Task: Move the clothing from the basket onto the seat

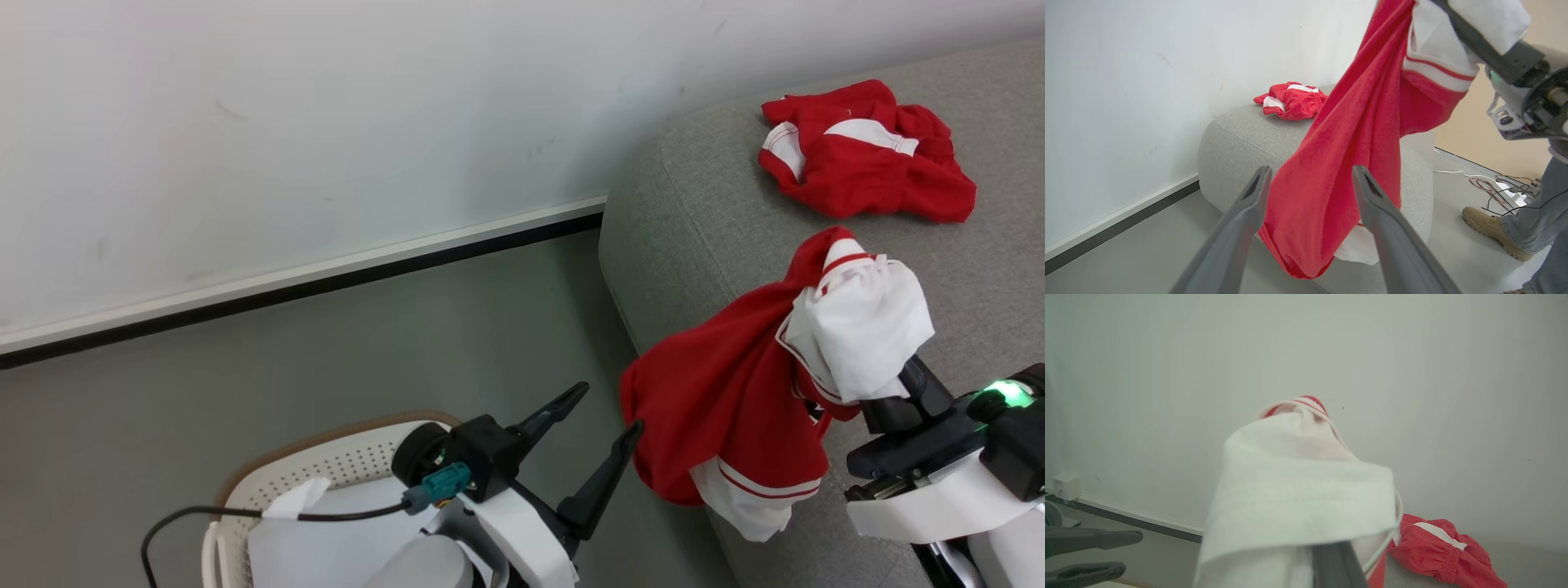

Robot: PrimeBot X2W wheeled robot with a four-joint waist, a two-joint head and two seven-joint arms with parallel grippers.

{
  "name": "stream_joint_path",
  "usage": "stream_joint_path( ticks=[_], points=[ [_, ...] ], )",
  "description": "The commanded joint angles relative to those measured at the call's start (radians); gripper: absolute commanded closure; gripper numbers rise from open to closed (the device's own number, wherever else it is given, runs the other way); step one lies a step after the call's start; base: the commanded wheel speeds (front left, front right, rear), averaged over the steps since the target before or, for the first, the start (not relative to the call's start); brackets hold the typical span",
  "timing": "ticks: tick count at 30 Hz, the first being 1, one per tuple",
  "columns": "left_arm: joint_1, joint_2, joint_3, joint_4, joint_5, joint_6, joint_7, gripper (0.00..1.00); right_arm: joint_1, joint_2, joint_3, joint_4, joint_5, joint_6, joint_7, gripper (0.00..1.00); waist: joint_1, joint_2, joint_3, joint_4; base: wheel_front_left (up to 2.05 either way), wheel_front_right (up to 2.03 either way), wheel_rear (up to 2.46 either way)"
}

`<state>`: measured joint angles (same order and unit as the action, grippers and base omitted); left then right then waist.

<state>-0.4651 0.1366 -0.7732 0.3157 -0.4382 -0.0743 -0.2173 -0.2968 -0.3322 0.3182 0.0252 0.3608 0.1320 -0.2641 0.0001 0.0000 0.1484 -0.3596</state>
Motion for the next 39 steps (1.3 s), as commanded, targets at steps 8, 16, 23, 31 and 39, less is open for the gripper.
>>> stream_joint_path(
  ticks=[8,16,23,31,39],
  points=[
    [-0.065,0.008,0.005,-0.006,0.008,-0.006,0.006,0.00,-0.054,-0.020,-0.116,-0.034,0.010,-0.003,0.000,1.00,-0.0001,0.0000,0.088,0.033,0.00,0.00,0.00],
    [-0.214,0.030,0.019,-0.035,0.038,-0.016,0.054,0.00,-0.247,-0.069,-0.281,0.036,0.017,-0.002,0.000,1.00,-0.0001,0.0000,0.274,0.101,0.00,0.00,0.00],
    [-0.327,0.026,0.032,-0.062,0.051,-0.018,0.067,0.00,-0.520,-0.186,-0.447,0.170,0.038,-0.003,0.043,1.00,-0.0001,0.0000,0.421,0.192,0.00,0.00,0.00],
    [-0.344,0.038,0.045,-0.084,0.042,-0.013,0.045,0.00,-0.853,-0.375,-0.637,0.323,0.079,-0.002,0.172,1.00,-0.0001,0.0000,0.520,0.284,0.00,0.00,0.00],
    [-0.302,0.063,0.061,-0.113,0.024,0.008,0.030,0.00,-0.963,-0.485,-0.757,0.509,-0.057,-0.003,0.198,1.00,-0.0001,0.0000,0.587,0.334,0.00,0.00,0.00]
  ],
)
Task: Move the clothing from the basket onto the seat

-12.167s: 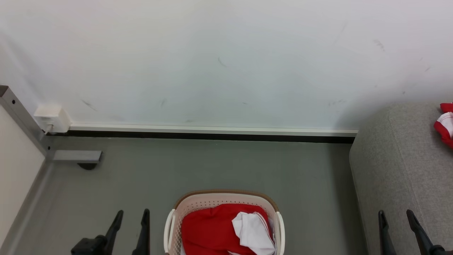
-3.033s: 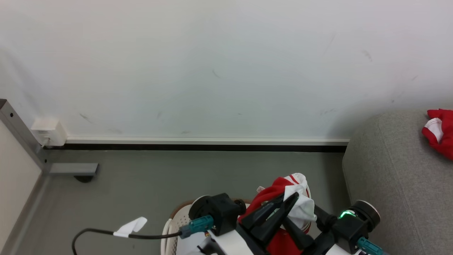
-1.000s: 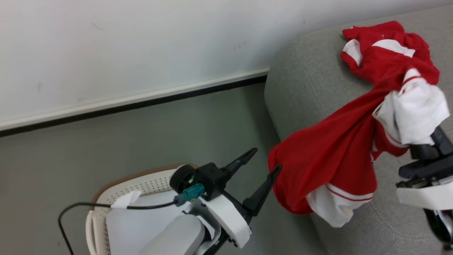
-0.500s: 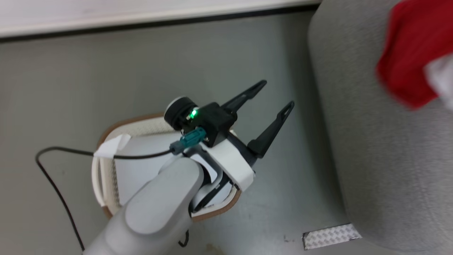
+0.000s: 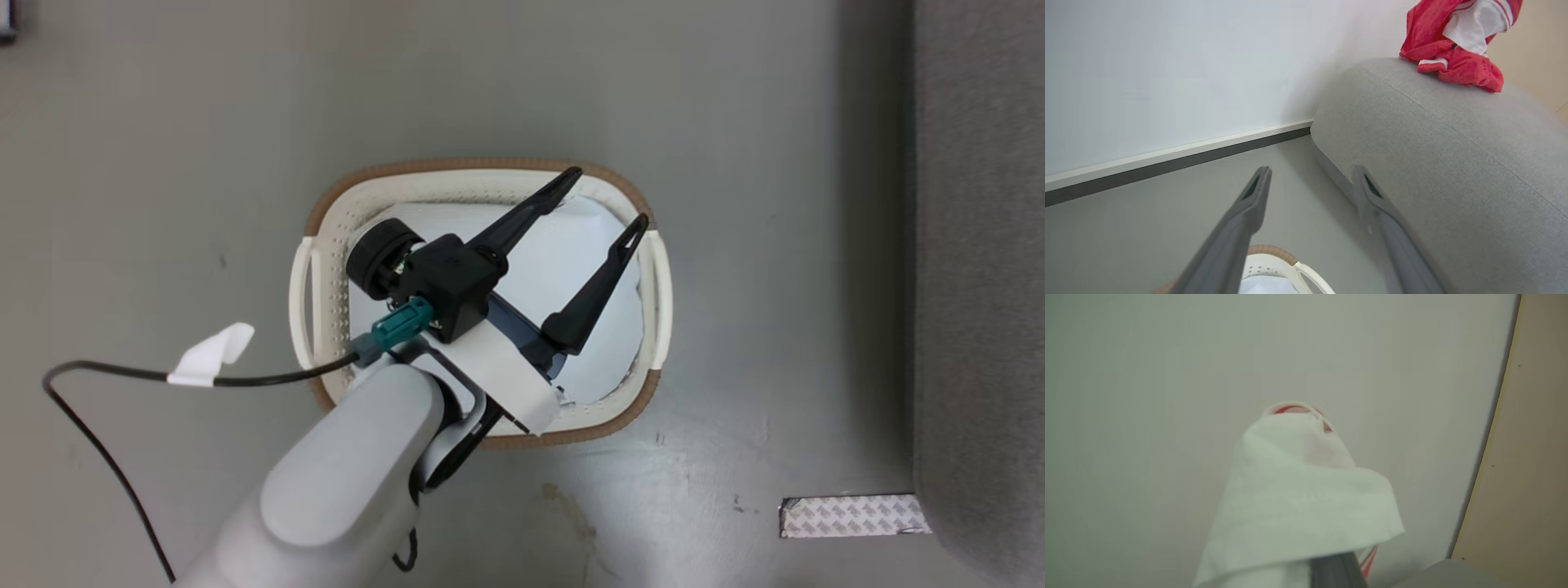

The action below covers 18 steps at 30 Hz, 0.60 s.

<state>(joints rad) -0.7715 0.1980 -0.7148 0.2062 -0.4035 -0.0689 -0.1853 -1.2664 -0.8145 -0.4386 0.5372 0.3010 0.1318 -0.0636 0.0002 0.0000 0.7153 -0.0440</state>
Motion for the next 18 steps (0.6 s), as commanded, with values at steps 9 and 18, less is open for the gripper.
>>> stream_joint_path(
  ticks=[9,18],
  points=[
    [0.038,0.006,0.003,-0.007,-0.024,0.029,-0.008,0.00,0.178,0.132,-0.109,0.221,-0.081,-0.002,-0.108,1.00,-0.0002,0.0000,0.021,0.020,0.00,0.00,0.00],
    [0.089,0.025,0.014,0.032,-0.039,0.049,-0.022,0.00,0.335,0.242,-0.084,0.345,-0.101,-0.002,-0.158,0.49,-0.0002,0.0000,-0.071,-0.011,0.00,0.00,0.00]
  ],
)
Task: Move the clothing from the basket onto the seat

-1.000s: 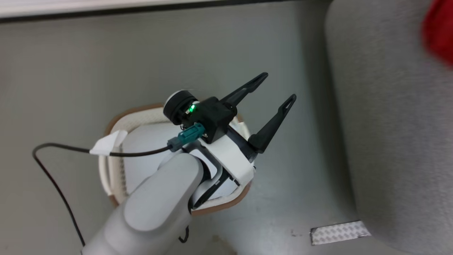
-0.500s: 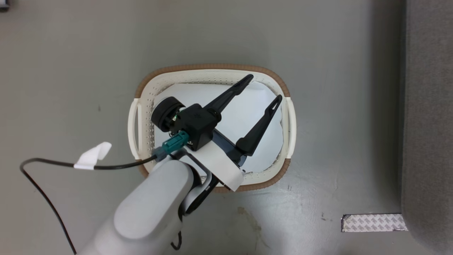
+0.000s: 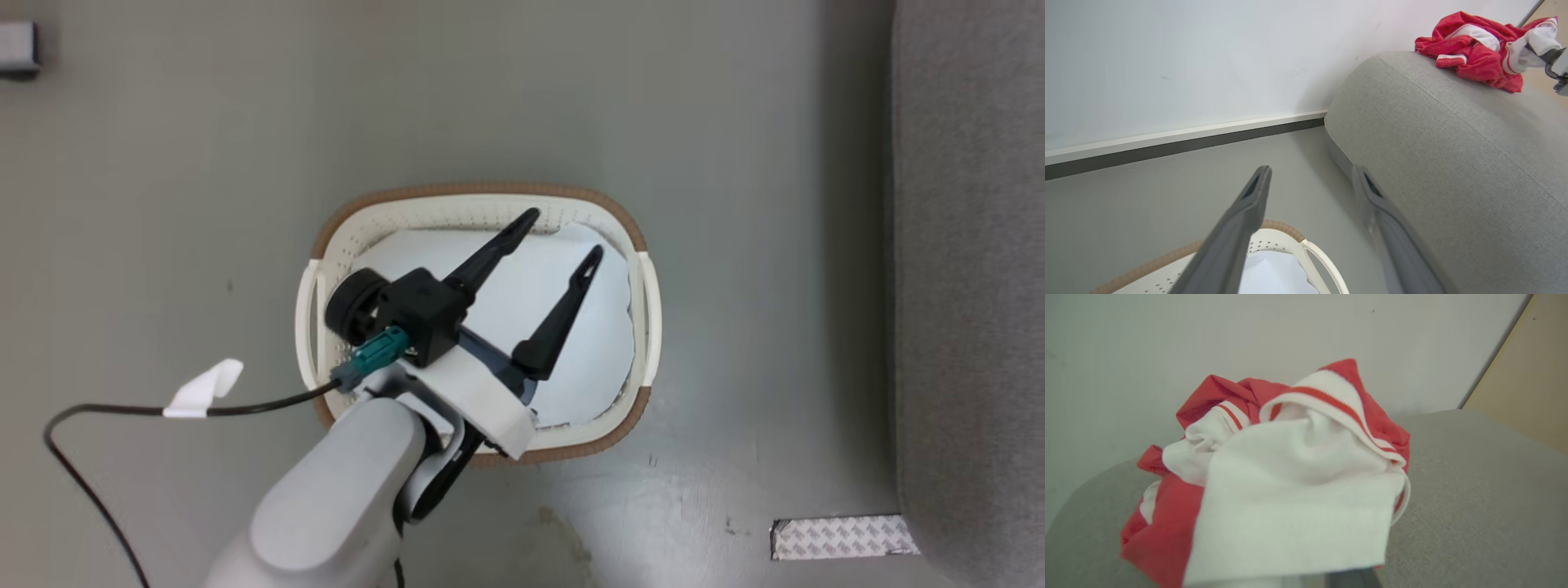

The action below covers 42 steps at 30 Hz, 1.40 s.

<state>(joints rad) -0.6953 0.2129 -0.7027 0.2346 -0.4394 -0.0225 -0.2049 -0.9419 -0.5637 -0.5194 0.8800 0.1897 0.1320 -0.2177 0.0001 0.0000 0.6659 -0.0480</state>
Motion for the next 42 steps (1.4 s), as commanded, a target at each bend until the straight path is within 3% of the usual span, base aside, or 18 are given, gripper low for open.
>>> stream_joint_path(
  ticks=[1,4,11,20,30,42],
  points=[
    [0.017,0.010,0.007,0.008,-0.008,0.005,-0.010,0.00,0.023,-0.010,0.000,0.002,0.017,-0.003,-0.012,0.02,-0.0001,0.0000,-0.034,-0.009,0.00,0.00,0.00],
    [0.042,0.009,0.022,0.030,-0.023,0.012,-0.027,0.00,0.078,0.006,0.026,-0.006,0.032,-0.003,-0.026,0.00,-0.0001,0.0000,-0.079,-0.010,0.00,0.00,0.00],
    [0.143,0.017,0.079,0.077,-0.060,0.031,-0.055,0.00,0.289,0.044,0.209,-0.137,0.118,-0.003,-0.042,0.00,-0.0001,0.0000,-0.203,-0.019,0.00,0.00,0.00],
    [0.304,-0.011,0.210,0.085,-0.055,0.037,-0.060,0.00,0.564,0.122,0.264,-0.401,0.138,-0.003,-0.047,0.00,-0.0001,0.0000,-0.377,0.026,0.00,0.00,0.00],
    [0.516,-0.052,0.441,0.079,0.034,0.037,-0.059,0.00,0.811,0.319,0.297,-0.666,0.057,-0.003,-0.048,0.00,-0.0001,0.0000,-0.545,0.072,0.00,0.00,0.00],
    [0.677,-0.111,0.636,0.071,0.157,-0.004,-0.060,0.00,0.993,0.479,0.410,-0.720,-0.022,-0.003,-0.048,0.00,-0.0001,0.0000,-0.663,0.079,0.00,0.00,0.00]
  ],
)
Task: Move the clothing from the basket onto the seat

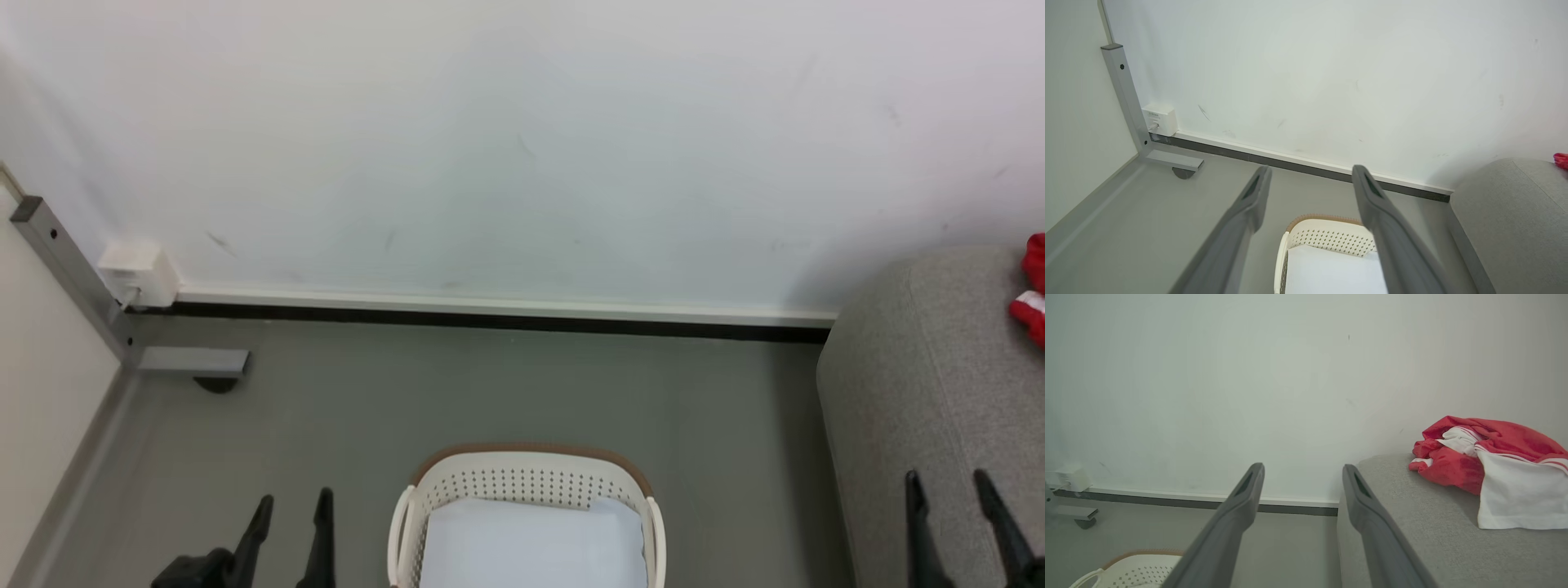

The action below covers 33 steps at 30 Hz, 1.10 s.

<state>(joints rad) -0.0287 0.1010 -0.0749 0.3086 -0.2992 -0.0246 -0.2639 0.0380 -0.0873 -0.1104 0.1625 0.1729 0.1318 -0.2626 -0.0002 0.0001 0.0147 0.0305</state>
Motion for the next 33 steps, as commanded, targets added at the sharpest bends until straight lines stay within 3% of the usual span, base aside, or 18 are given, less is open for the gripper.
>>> stream_joint_path(
  ticks=[1,13,27,28,33],
  points=[
    [0.014,-0.005,0.021,-0.003,0.024,-0.008,0.000,0.00,0.020,0.008,0.007,-0.005,-0.012,-0.002,-0.003,0.00,0.0002,-0.0001,-0.014,-0.001,0.00,0.00,0.00],
    [0.020,-0.040,0.075,0.021,0.078,-0.055,0.000,0.00,0.047,0.034,0.022,-0.008,-0.047,-0.002,-0.003,0.00,0.0002,-0.0001,-0.022,-0.017,0.00,0.00,0.00],
    [0.009,-0.048,0.087,0.044,0.092,-0.079,-0.001,0.00,0.044,0.036,0.023,0.005,-0.029,-0.002,-0.003,0.00,0.0002,-0.0001,-0.022,-0.015,0.00,0.00,0.00],
    [0.012,-0.051,0.085,0.043,0.088,-0.078,0.000,1.00,0.036,0.035,0.023,0.002,-0.039,0.000,0.000,1.00,0.0002,-0.0001,-0.022,-0.016,0.00,0.00,0.00],
    [0.010,-0.057,0.093,0.074,0.053,-0.079,0.018,1.00,0.030,0.041,0.021,0.032,0.000,0.000,0.015,1.00,0.0003,-0.0001,-0.022,-0.016,0.00,0.00,0.00]
  ],
)
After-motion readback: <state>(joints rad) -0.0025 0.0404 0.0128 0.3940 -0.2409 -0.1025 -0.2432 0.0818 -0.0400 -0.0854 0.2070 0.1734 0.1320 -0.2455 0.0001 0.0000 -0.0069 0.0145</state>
